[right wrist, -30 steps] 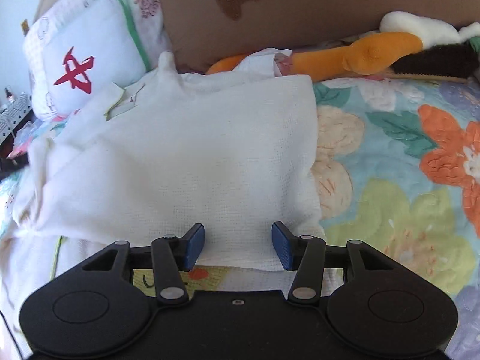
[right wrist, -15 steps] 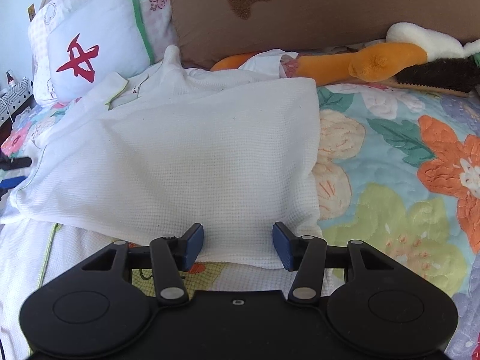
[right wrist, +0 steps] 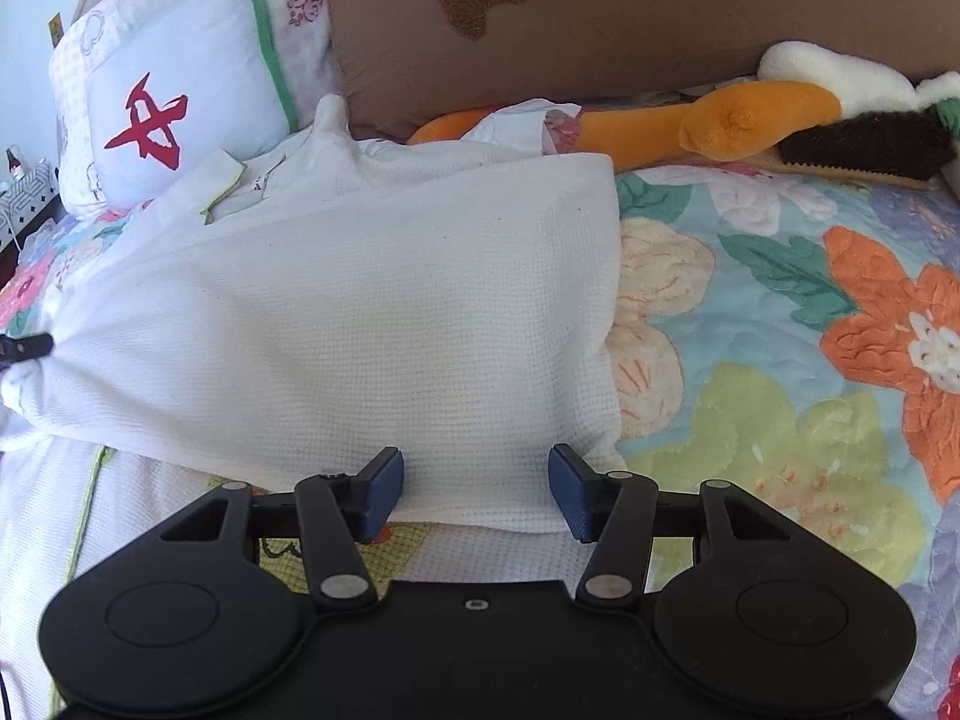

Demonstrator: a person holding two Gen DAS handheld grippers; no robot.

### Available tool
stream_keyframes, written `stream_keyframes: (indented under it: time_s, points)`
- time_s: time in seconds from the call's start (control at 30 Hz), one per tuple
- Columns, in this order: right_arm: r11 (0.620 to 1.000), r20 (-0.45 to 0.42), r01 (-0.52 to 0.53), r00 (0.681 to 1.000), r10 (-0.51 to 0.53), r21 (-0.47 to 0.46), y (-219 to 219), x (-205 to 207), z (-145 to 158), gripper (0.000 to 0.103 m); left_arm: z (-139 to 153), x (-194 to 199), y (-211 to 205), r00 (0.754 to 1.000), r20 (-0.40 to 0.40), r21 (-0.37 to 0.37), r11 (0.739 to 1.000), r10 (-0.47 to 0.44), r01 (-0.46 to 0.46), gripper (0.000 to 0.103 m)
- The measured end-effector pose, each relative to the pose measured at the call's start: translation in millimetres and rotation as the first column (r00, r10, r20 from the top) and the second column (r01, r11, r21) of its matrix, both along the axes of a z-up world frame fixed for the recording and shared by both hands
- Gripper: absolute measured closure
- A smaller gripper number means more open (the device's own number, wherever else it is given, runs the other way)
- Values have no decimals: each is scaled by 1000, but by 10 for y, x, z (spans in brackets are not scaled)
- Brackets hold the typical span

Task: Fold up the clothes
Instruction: 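Pinch the folded sleeve with the left tool, smooth it flat, release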

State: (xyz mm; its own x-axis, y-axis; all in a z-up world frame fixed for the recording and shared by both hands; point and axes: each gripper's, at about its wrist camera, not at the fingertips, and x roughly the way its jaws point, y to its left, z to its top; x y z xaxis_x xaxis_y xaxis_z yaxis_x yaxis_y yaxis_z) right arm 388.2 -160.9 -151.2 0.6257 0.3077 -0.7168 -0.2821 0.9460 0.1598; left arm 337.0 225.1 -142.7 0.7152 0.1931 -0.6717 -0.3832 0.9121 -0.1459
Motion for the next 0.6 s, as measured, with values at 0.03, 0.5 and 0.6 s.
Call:
stream_keyframes:
  time_s: [0.03, 0.5, 0.6]
  points:
    - [1000, 6, -4, 1000, 4, -2, 2, -7, 0, 44, -1, -14, 19, 1000, -16, -27, 1000, 15, -16, 86]
    - [987, 126, -55, 991, 36, 151, -382, -735, 1069, 42, 639, -1396, -712, 998, -32, 181, 982, -48, 53, 45]
    - [973, 151, -56, 988, 22, 225, -484, -1080, 1400, 40, 804, -1769, -817, 996, -32, 228, 970, -77, 83, 41]
